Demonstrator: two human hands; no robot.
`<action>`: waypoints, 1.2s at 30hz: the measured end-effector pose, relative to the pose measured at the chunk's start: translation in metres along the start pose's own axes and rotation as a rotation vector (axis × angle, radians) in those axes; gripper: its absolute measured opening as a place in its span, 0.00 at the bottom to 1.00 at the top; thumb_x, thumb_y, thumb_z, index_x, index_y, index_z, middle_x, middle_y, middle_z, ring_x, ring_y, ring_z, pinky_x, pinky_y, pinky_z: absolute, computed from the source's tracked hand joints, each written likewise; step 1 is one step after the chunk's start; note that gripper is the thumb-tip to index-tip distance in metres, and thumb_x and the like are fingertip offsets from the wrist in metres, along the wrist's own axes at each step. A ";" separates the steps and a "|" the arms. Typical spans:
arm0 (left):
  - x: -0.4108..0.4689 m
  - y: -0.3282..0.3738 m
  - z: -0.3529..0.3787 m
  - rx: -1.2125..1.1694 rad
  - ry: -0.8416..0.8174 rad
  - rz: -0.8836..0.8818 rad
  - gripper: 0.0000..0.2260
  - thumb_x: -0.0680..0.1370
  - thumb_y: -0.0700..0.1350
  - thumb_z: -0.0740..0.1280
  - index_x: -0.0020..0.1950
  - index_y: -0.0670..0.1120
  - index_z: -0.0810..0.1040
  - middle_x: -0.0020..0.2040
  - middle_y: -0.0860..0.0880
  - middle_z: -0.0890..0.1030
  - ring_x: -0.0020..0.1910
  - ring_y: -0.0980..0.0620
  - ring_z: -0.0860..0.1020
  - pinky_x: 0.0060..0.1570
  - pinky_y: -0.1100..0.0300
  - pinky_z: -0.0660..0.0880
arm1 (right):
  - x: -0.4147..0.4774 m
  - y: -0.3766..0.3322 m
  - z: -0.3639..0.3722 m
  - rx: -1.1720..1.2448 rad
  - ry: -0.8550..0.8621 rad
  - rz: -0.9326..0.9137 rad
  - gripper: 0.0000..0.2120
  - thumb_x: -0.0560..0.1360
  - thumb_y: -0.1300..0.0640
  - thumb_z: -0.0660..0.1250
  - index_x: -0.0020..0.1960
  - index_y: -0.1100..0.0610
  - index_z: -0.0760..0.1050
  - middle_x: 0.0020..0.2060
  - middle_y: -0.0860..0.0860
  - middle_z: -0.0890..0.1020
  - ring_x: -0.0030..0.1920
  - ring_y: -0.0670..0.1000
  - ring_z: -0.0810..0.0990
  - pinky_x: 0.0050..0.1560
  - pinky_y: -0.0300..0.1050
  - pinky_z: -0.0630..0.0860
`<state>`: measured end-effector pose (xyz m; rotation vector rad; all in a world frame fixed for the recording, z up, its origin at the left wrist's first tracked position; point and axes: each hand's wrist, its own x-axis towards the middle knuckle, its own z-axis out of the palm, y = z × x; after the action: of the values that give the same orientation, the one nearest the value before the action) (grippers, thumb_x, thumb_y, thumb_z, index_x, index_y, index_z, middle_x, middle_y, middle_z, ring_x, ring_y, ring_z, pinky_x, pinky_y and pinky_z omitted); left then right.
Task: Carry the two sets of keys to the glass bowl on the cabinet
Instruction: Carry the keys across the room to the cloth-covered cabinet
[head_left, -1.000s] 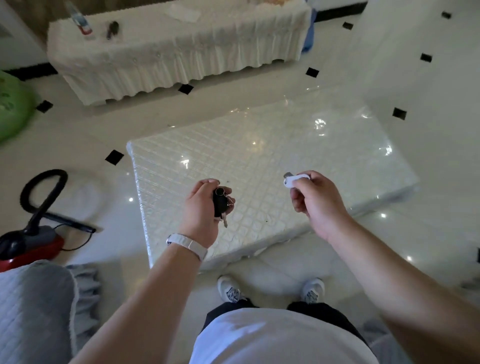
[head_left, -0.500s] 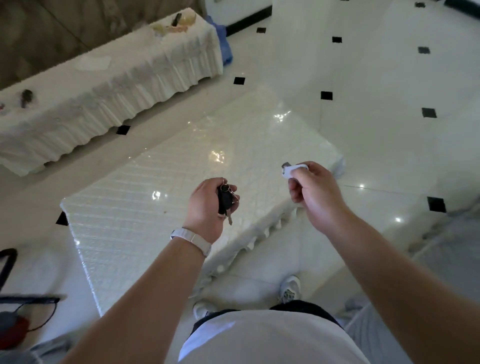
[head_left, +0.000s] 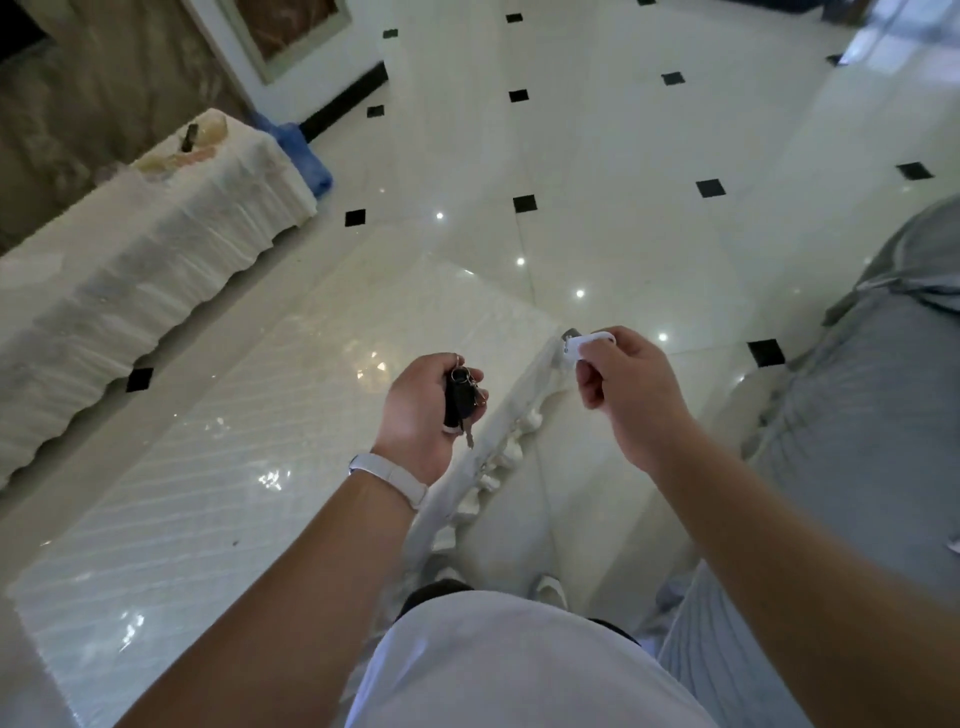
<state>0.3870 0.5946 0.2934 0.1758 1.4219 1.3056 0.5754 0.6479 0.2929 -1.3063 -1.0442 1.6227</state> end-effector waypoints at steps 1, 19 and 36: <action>0.006 0.001 0.008 0.005 -0.013 -0.005 0.04 0.75 0.41 0.63 0.45 0.41 0.74 0.38 0.43 0.79 0.30 0.47 0.77 0.33 0.56 0.76 | 0.005 0.000 -0.005 0.018 0.022 0.010 0.14 0.72 0.62 0.67 0.29 0.49 0.77 0.26 0.49 0.75 0.26 0.50 0.69 0.28 0.42 0.66; 0.195 0.093 0.117 0.041 -0.214 -0.075 0.03 0.74 0.40 0.63 0.44 0.41 0.74 0.33 0.44 0.81 0.30 0.47 0.77 0.32 0.56 0.76 | 0.190 -0.055 -0.012 -0.046 0.237 0.058 0.08 0.69 0.59 0.65 0.33 0.50 0.78 0.25 0.47 0.77 0.26 0.48 0.72 0.28 0.43 0.70; 0.315 0.132 0.275 0.097 -0.306 -0.099 0.02 0.75 0.39 0.63 0.46 0.40 0.72 0.32 0.44 0.80 0.29 0.46 0.76 0.29 0.57 0.74 | 0.343 -0.131 -0.107 0.088 0.366 -0.019 0.05 0.67 0.58 0.70 0.33 0.51 0.78 0.26 0.48 0.76 0.26 0.48 0.72 0.26 0.40 0.69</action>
<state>0.4168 1.0316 0.2746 0.3510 1.2163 1.0780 0.6370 1.0257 0.2869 -1.4597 -0.7512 1.3330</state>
